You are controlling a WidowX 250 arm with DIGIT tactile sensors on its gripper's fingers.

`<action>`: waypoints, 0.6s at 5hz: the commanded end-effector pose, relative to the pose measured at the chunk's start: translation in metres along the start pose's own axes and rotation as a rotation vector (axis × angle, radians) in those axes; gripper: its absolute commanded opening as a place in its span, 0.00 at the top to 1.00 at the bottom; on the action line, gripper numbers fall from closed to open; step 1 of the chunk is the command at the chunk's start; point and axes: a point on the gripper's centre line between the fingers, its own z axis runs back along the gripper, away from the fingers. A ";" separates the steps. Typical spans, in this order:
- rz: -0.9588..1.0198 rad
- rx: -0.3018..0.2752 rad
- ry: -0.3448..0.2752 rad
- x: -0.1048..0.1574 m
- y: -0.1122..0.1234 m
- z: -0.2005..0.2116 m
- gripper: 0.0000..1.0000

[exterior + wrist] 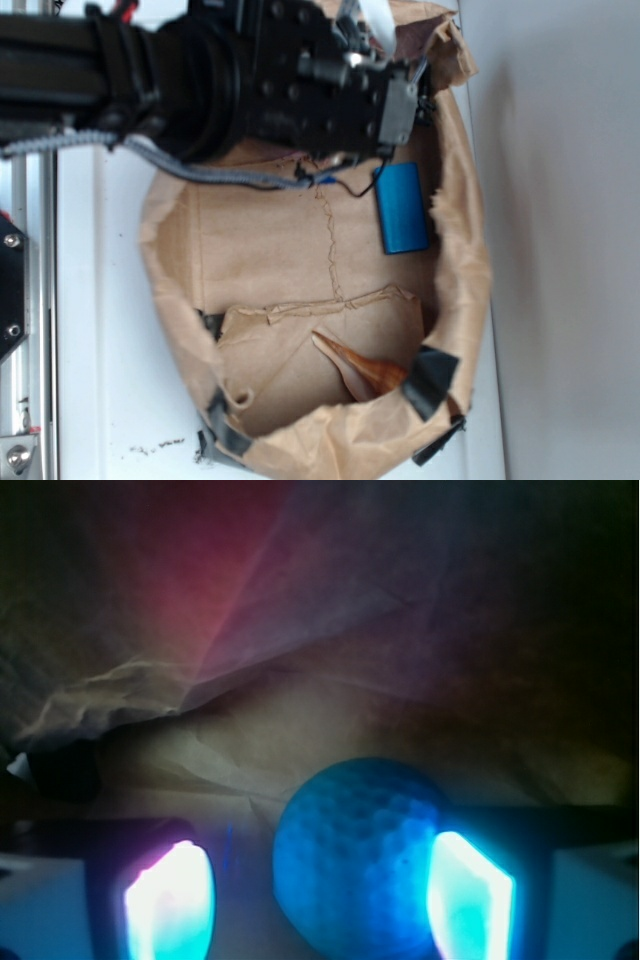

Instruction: Grab the blue ball.

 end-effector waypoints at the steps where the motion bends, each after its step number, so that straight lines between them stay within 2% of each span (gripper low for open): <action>1: -0.002 -0.044 -0.019 0.000 0.005 0.005 1.00; 3: -0.043 -0.130 0.006 0.006 0.008 0.028 1.00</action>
